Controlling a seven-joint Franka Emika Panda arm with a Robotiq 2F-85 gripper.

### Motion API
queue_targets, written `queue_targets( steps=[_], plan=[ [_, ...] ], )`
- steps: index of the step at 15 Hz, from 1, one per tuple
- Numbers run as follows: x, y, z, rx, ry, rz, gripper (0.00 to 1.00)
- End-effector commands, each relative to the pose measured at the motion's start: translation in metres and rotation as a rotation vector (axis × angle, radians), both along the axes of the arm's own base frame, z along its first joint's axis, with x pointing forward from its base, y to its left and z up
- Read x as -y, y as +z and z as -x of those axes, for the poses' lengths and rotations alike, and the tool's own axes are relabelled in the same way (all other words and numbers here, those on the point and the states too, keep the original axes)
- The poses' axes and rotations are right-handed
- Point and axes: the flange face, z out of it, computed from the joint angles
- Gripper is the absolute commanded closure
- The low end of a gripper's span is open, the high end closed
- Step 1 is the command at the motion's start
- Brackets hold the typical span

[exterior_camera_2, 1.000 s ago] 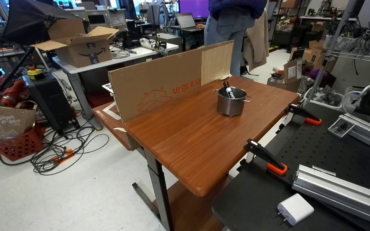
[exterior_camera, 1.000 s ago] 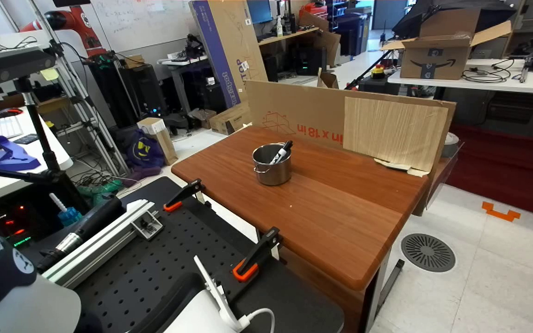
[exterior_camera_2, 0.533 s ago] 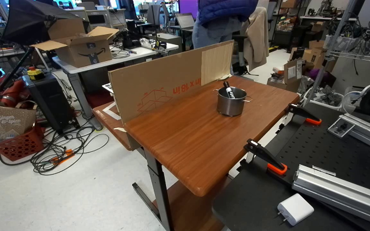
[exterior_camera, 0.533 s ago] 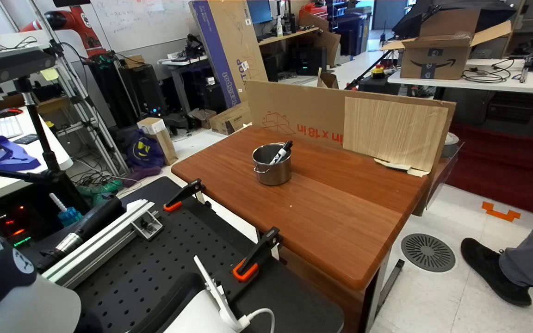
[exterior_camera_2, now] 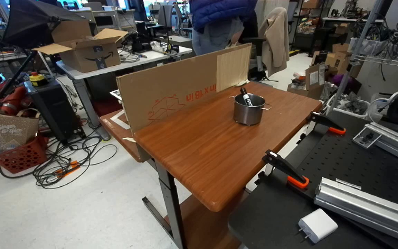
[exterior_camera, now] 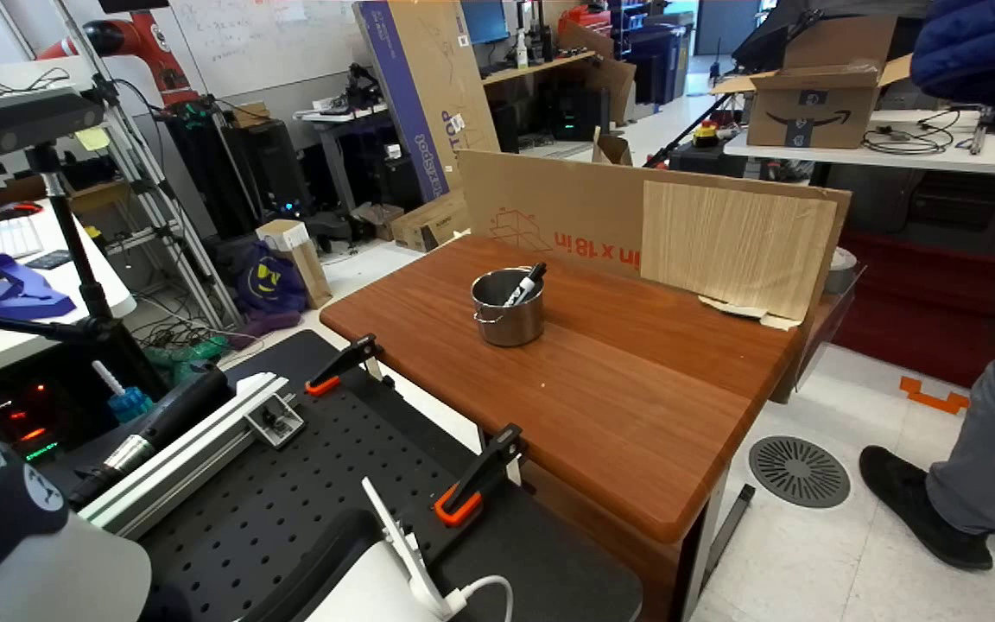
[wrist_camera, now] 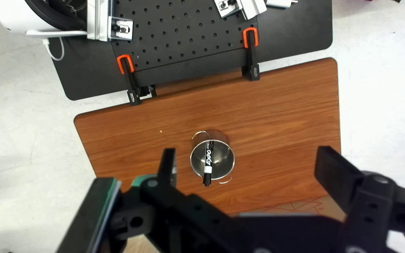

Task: Put the black marker on the table

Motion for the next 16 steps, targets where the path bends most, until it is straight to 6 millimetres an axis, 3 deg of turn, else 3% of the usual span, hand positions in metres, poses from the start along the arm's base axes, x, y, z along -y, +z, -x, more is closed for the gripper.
queue_targets(
  steps=[1, 6, 16],
  plan=[
    [0.000, -0.005, -0.023, 0.038, -0.053, -0.026, 0.00],
    [0.005, -0.031, -0.073, 0.102, -0.123, -0.043, 0.00],
    [0.055, -0.129, -0.173, 0.078, -0.271, -0.055, 0.00]
  ],
)
